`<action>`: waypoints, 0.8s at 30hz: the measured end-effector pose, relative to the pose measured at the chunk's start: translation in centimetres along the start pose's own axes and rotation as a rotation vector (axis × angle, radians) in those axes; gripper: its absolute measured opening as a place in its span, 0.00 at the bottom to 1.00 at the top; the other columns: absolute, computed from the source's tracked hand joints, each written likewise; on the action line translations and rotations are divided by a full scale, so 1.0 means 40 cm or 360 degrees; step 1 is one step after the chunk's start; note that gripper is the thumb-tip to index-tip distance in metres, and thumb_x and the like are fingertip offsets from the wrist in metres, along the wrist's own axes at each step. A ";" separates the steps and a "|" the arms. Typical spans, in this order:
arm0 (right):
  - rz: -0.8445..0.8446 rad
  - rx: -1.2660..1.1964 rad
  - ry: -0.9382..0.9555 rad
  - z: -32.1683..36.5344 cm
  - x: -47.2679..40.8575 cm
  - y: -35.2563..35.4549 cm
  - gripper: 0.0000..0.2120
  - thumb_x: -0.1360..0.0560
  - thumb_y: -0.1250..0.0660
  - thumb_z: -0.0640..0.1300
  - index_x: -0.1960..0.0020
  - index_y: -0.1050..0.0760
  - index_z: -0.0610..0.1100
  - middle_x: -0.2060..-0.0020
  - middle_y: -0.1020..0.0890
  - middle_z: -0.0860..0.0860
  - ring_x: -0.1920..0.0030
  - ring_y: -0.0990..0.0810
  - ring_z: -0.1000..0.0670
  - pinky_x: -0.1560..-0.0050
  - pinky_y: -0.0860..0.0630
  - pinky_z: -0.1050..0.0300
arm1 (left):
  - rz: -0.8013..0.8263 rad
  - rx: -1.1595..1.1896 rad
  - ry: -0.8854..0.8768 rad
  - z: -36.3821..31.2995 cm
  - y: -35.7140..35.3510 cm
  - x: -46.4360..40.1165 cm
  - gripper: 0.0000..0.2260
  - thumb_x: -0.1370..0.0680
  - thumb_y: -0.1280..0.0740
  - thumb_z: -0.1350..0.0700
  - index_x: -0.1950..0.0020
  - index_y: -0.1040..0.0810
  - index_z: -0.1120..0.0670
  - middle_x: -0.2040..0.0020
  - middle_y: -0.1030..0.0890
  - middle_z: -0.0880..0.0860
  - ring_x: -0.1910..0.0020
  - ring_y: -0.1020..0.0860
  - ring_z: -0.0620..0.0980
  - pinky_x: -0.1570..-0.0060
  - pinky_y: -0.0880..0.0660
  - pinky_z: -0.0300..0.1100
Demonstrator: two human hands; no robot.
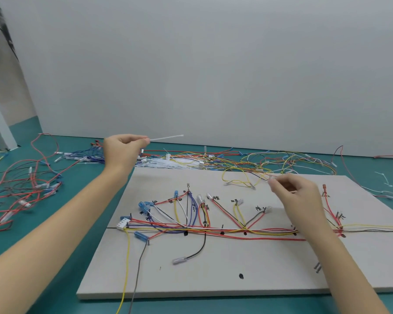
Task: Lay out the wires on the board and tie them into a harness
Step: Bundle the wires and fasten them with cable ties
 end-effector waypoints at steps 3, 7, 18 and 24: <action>0.0126 -0.0407 -0.0033 0.056 0.011 -0.056 0.05 0.25 0.30 0.40 0.60 0.17 0.44 0.70 0.18 0.50 0.68 0.22 0.56 0.66 0.25 0.65 | 0.0205 0.0188 0.0107 -0.018 -0.037 0.078 0.04 0.29 0.24 0.61 0.62 0.15 0.53 0.65 0.16 0.49 0.62 0.19 0.45 0.56 0.22 0.35; 0.0385 -0.0867 -0.0373 0.107 0.021 -0.130 0.07 0.24 0.30 0.44 0.55 0.18 0.40 0.66 0.16 0.46 0.70 0.22 0.52 0.69 0.24 0.62 | 0.0482 0.0328 0.0213 -0.035 -0.077 0.171 0.02 0.30 0.24 0.62 0.61 0.15 0.55 0.63 0.15 0.51 0.62 0.19 0.45 0.58 0.22 0.33; 0.0363 -0.1433 -0.0654 0.100 0.045 -0.178 0.06 0.25 0.31 0.39 0.58 0.16 0.41 0.61 0.14 0.44 0.64 0.16 0.53 0.68 0.22 0.66 | 0.0659 0.0199 0.0250 -0.021 -0.074 0.257 0.05 0.29 0.25 0.63 0.62 0.14 0.53 0.63 0.15 0.54 0.63 0.19 0.45 0.59 0.21 0.35; 0.0369 -0.1238 -0.0472 0.103 0.044 -0.165 0.05 0.27 0.30 0.35 0.52 0.18 0.36 0.61 0.14 0.41 0.61 0.14 0.47 0.66 0.21 0.63 | 0.0866 0.0147 0.0278 -0.039 -0.045 0.232 0.05 0.30 0.26 0.63 0.63 0.13 0.53 0.59 0.14 0.56 0.61 0.17 0.46 0.59 0.20 0.34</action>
Point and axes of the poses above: each hand's wrist, its own x-axis away from the middle knuckle, its own y-axis out of the back of the hand, z = x × y, the point moved 3 cm from there along -x, towards the middle knuckle
